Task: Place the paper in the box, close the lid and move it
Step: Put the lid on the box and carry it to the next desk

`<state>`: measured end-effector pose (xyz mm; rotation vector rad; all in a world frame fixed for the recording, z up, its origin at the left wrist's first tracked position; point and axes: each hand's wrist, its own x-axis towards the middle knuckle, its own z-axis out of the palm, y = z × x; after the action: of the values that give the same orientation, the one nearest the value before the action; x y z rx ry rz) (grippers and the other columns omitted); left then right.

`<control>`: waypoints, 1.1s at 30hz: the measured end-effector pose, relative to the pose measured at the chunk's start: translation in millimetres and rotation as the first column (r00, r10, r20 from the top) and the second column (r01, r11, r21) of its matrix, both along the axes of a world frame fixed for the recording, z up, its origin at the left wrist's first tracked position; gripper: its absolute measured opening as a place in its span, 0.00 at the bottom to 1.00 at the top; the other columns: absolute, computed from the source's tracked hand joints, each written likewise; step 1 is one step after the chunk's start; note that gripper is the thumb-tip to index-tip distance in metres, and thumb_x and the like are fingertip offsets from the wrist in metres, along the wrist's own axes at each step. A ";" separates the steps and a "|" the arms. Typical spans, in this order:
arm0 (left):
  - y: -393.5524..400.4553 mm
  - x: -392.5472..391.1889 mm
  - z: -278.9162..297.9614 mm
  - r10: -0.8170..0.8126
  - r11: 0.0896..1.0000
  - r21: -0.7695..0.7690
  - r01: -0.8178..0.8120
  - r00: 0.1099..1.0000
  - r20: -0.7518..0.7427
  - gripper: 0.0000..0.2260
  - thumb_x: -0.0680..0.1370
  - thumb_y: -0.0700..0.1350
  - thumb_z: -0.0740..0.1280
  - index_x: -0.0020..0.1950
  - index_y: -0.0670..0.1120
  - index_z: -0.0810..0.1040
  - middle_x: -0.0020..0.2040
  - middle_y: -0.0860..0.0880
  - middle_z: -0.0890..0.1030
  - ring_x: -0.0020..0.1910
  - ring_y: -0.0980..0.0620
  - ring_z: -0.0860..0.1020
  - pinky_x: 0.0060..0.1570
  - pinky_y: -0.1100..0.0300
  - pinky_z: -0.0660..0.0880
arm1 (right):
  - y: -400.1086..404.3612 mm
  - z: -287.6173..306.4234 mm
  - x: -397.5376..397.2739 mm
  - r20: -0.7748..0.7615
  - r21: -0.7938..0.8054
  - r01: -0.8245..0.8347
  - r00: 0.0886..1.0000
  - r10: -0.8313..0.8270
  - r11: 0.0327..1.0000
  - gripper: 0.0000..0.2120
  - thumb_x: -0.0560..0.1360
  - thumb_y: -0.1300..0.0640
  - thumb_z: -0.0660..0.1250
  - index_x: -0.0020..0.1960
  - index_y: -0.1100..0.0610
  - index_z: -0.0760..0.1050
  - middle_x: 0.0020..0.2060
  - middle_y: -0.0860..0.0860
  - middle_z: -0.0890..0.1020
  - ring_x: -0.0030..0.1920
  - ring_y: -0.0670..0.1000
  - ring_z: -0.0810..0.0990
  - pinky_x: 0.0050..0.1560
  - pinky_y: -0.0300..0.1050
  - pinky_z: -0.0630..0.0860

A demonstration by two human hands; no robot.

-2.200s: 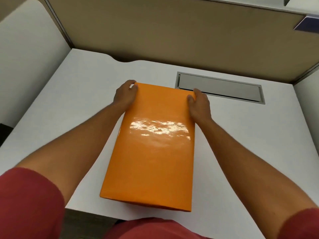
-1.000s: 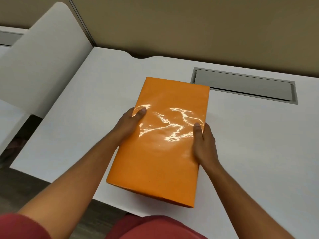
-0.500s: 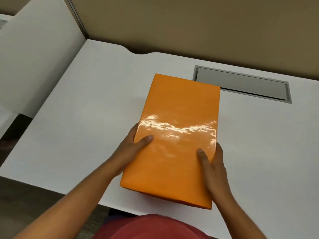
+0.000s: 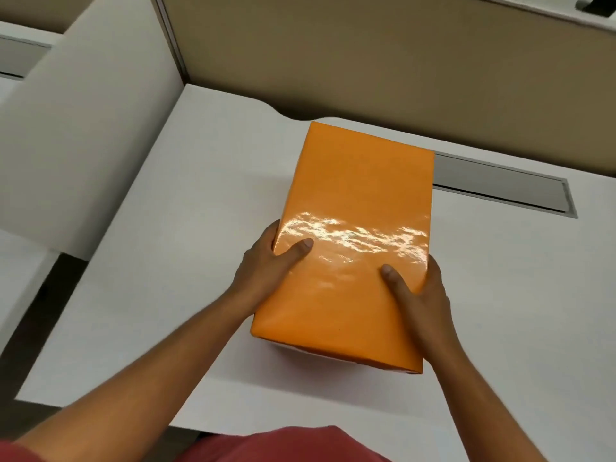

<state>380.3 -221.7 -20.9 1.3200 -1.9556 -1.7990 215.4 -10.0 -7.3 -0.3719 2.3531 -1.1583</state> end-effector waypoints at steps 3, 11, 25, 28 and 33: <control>-44.0 24.2 6.2 0.033 0.999 -0.011 -0.033 0.999 -0.002 0.27 0.72 0.72 0.69 0.69 0.66 0.72 0.60 0.59 0.83 0.53 0.54 0.84 0.53 0.48 0.83 | -44.3 -0.6 19.3 0.002 -0.030 -0.029 1.000 0.030 0.999 0.41 0.67 0.24 0.68 0.75 0.38 0.62 0.62 0.40 0.79 0.55 0.49 0.82 0.53 0.53 0.79; -147.2 82.2 11.6 0.128 0.992 -0.008 -0.128 0.992 0.008 0.30 0.71 0.71 0.72 0.70 0.63 0.74 0.62 0.55 0.84 0.54 0.48 0.86 0.56 0.41 0.83 | -159.6 -1.9 60.5 -0.039 -0.060 -0.150 0.988 0.148 0.987 0.42 0.67 0.22 0.67 0.74 0.39 0.62 0.62 0.38 0.79 0.55 0.48 0.82 0.53 0.53 0.80; -213.7 111.7 -9.2 0.123 0.992 0.012 -0.123 0.992 0.024 0.32 0.70 0.71 0.72 0.71 0.64 0.73 0.59 0.57 0.84 0.52 0.50 0.86 0.52 0.46 0.83 | -226.6 -20.5 84.1 -0.016 -0.009 -0.185 0.983 0.185 0.983 0.41 0.70 0.26 0.67 0.75 0.43 0.60 0.60 0.41 0.77 0.56 0.53 0.81 0.56 0.55 0.79; -232.5 109.3 -9.7 0.121 0.993 0.001 -0.121 0.992 0.028 0.33 0.68 0.73 0.72 0.71 0.64 0.73 0.59 0.57 0.85 0.51 0.50 0.86 0.53 0.46 0.83 | -243.9 -20.2 82.0 -0.017 -0.003 -0.179 0.984 0.179 0.984 0.42 0.71 0.26 0.67 0.76 0.45 0.59 0.65 0.46 0.78 0.60 0.56 0.82 0.60 0.61 0.79; -267.1 100.6 -3.0 0.074 0.994 -0.084 -0.064 0.990 0.120 0.39 0.72 0.71 0.70 0.80 0.60 0.65 0.73 0.48 0.77 0.63 0.42 0.82 0.64 0.38 0.78 | -279.4 -14.0 77.3 -0.015 0.014 -0.199 0.980 0.199 0.980 0.44 0.73 0.28 0.66 0.79 0.49 0.56 0.72 0.52 0.75 0.65 0.61 0.79 0.64 0.62 0.77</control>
<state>480.9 -488.9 -23.9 1.4849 -1.9941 -1.6266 292.7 -289.4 -21.2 -0.5997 2.2759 -1.0489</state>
